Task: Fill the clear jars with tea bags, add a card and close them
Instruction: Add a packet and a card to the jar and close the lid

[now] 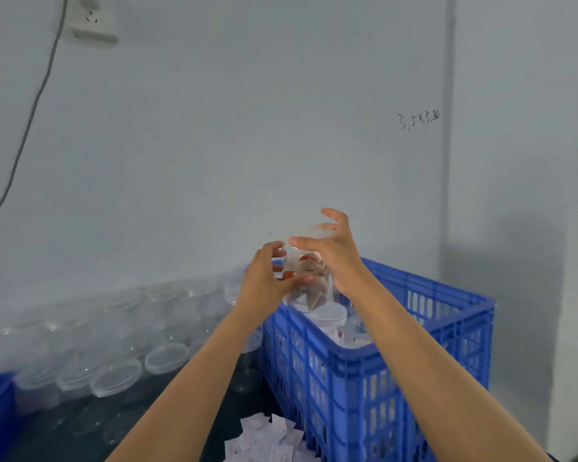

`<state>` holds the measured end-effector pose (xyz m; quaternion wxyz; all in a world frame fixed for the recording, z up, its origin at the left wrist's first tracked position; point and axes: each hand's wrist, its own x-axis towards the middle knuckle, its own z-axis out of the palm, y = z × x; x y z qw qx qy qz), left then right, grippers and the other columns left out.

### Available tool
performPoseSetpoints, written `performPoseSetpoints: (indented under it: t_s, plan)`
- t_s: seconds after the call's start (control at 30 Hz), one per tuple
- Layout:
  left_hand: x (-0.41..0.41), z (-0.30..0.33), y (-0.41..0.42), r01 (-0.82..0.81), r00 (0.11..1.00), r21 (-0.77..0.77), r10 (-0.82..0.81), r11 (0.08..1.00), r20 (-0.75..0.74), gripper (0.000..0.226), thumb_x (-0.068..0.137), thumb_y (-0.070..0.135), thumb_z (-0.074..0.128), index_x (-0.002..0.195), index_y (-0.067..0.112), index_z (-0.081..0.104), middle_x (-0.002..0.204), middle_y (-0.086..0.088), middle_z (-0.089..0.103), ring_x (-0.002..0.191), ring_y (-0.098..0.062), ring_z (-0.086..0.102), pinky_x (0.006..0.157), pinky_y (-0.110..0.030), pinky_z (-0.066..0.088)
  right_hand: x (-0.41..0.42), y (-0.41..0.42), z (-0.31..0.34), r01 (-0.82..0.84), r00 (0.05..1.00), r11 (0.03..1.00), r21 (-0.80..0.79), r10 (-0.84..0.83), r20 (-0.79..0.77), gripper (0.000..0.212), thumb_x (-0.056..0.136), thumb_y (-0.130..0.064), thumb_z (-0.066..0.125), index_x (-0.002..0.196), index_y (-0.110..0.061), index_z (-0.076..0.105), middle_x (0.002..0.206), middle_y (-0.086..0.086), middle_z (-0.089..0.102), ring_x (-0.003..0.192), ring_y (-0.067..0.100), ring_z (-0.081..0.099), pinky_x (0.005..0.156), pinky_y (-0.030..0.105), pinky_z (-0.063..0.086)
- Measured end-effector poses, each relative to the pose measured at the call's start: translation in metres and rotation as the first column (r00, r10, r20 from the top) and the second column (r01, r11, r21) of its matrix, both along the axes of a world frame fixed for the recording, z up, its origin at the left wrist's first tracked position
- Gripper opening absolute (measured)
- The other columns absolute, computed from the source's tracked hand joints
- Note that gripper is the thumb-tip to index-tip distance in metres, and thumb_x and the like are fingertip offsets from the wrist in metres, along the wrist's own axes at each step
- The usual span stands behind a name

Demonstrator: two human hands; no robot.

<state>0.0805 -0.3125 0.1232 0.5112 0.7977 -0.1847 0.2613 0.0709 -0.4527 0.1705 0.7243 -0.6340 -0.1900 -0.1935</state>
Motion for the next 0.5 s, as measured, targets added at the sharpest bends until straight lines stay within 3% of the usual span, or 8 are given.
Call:
performPoseSetpoints:
  t_s: [0.13, 0.2, 0.27, 0.37, 0.5]
  plan:
    - [0.022, -0.002, -0.023, 0.056, 0.998, -0.02, -0.056, 0.998, -0.013, 0.089, 0.076, 0.026, 0.082, 0.144, 0.027, 0.025, 0.116, 0.013, 0.05, 0.087, 0.008, 0.06, 0.064, -0.006, 0.048, 0.021, -0.016, -0.004, 0.072, 0.997, 0.997, -0.024, -0.072, 0.018, 0.081, 0.071, -0.008, 0.083, 0.134, -0.025, 0.036, 0.108, -0.006, 0.048, 0.089, 0.004, 0.058, 0.055, 0.01, 0.048]
    - [0.031, -0.003, -0.035, 0.086, 0.996, -0.01, -0.086, 0.996, -0.005, 0.095, 0.08, 0.02, 0.078, 0.149, 0.033, 0.014, 0.118, 0.014, 0.049, 0.09, 0.003, 0.064, 0.073, -0.016, 0.054, 0.033, -0.022, -0.009, 0.16, 0.985, 0.986, -0.054, -0.157, 0.066, 0.079, 0.07, -0.009, 0.083, 0.132, -0.029, 0.038, 0.119, -0.001, 0.047, 0.107, 0.015, 0.054, 0.075, 0.023, 0.054]
    - [0.039, -0.006, -0.047, 0.096, 0.995, 0.061, -0.096, 0.993, -0.005, 0.094, 0.087, 0.011, 0.07, 0.151, 0.036, 0.005, 0.119, 0.005, 0.054, 0.095, -0.015, 0.067, 0.083, -0.036, 0.057, 0.045, -0.027, -0.016, 0.268, 0.96, 0.956, -0.117, -0.255, 0.113, 0.08, 0.068, -0.009, 0.083, 0.131, -0.031, 0.039, 0.126, 0.0, 0.044, 0.119, 0.021, 0.045, 0.093, 0.038, 0.049]
    - [0.047, -0.011, -0.057, 0.085, 0.996, 0.224, -0.078, 0.971, -0.04, 0.082, 0.094, -0.003, 0.051, 0.152, 0.034, 0.007, 0.127, -0.009, 0.057, 0.103, -0.024, 0.064, 0.09, -0.041, 0.054, 0.06, -0.033, -0.025, 0.368, 0.93, 0.902, -0.226, -0.35, 0.117, 0.08, 0.068, -0.01, 0.081, 0.132, -0.033, 0.039, 0.121, -0.004, 0.04, 0.119, 0.022, 0.04, 0.09, 0.036, 0.044]
    - [0.046, -0.006, -0.062, 0.09, 0.994, 0.278, -0.067, 0.956, -0.09, 0.077, 0.094, -0.01, 0.04, 0.154, 0.028, 0.01, 0.146, -0.008, 0.043, 0.118, -0.022, 0.056, 0.098, -0.033, 0.049, 0.073, -0.039, -0.024, 0.429, 0.903, 0.871, -0.239, -0.423, 0.079, 0.076, 0.067, -0.014, 0.081, 0.129, -0.032, 0.041, 0.117, -0.004, 0.039, 0.116, 0.023, 0.042, 0.081, 0.029, 0.04]
